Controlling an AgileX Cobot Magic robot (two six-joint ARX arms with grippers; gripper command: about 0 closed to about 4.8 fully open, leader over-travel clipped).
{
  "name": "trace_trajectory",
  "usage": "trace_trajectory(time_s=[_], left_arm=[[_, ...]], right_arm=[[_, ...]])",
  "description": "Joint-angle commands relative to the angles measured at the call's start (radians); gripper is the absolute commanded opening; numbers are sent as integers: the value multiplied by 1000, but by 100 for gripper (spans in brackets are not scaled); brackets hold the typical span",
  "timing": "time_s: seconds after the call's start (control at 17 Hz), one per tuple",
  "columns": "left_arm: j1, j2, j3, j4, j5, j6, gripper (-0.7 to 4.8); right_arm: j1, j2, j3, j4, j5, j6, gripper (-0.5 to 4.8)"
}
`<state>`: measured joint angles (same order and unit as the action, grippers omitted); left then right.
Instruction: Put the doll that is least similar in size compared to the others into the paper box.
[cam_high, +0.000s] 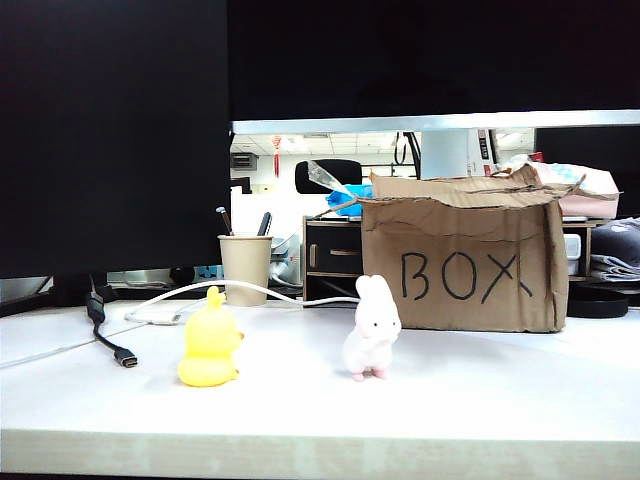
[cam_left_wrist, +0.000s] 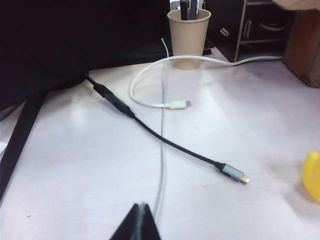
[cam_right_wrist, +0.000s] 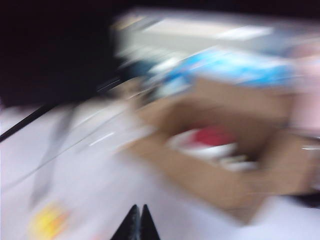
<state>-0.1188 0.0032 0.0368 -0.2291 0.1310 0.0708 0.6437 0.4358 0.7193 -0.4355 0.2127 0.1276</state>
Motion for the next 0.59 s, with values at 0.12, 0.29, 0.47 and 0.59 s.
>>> trace_trajectory(time_s=[0.12, 0.29, 0.47, 0.59], left_arm=[[2, 0, -3, -2, 5, 0, -5], [2, 0, -3, -2, 5, 0, -5], [2, 0, -3, -2, 5, 0, -5], [2, 0, -3, -2, 4, 0, -5]], right_arm=[[-285, -119, 4, 13, 82, 4, -5], [-383, -188, 3, 11, 141, -59, -5], [-437, -263, -111, 22, 171, -80, -5], [-474, -296, -262, 96, 42, -77, -5]])
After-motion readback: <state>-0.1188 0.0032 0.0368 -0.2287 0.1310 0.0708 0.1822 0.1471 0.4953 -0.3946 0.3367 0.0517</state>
